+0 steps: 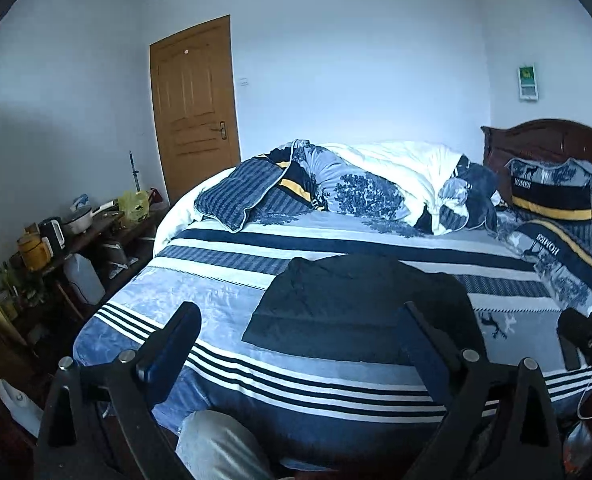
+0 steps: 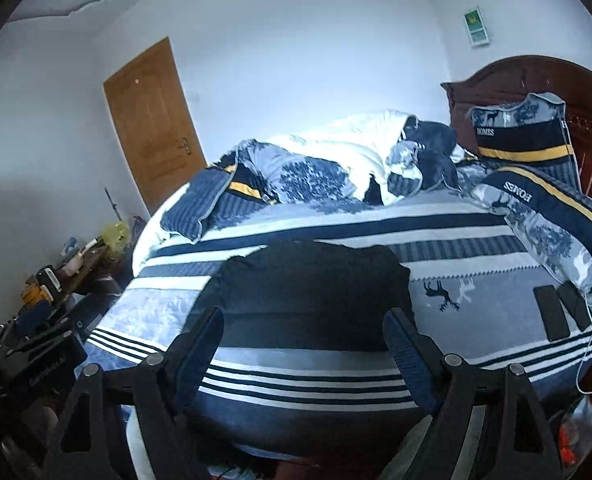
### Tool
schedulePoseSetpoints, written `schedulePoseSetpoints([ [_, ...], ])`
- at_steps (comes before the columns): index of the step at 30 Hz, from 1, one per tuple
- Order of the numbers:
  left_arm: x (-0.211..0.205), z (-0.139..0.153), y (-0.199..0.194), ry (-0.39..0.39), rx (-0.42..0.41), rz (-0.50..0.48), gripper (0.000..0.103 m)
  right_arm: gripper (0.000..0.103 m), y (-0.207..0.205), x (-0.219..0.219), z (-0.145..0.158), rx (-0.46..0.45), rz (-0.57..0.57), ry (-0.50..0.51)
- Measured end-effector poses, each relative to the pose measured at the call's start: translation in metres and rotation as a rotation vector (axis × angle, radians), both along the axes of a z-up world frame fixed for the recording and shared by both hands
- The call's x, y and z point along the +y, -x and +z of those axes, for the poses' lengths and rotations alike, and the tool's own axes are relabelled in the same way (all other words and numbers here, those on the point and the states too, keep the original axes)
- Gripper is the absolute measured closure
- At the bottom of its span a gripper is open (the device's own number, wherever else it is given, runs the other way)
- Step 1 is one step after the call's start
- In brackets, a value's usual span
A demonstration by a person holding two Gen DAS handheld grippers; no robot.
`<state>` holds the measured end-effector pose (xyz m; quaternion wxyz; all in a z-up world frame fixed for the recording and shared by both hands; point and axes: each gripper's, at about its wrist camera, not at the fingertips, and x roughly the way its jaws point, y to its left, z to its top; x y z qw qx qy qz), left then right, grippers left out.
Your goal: Fold large clothes
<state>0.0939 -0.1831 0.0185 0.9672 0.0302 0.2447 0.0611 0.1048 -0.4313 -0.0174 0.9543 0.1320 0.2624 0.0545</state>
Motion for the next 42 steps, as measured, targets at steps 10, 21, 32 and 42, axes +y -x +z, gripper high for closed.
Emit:
schedulePoseSetpoints([
  [10, 0.007, 0.000, 0.001, 0.034, 0.025, 0.009, 0.005, 0.018, -0.001, 0.003, 0.000, -0.007, 0.019, -0.001],
  [21, 0.004, -0.005, -0.001, 0.016, 0.042, 0.006, 0.005, 0.018, 0.000, 0.013, -0.004, 0.006, 0.032, 0.011],
  [32, 0.001, -0.006, -0.002, 0.014, 0.050, 0.009, 0.005, 0.018, -0.003, 0.018, -0.005, 0.015, 0.044, 0.019],
  [42, 0.006, -0.011, -0.008, 0.016, 0.066, 0.002, 0.005, 0.018, -0.006, 0.023, -0.008, 0.027, 0.043, 0.024],
])
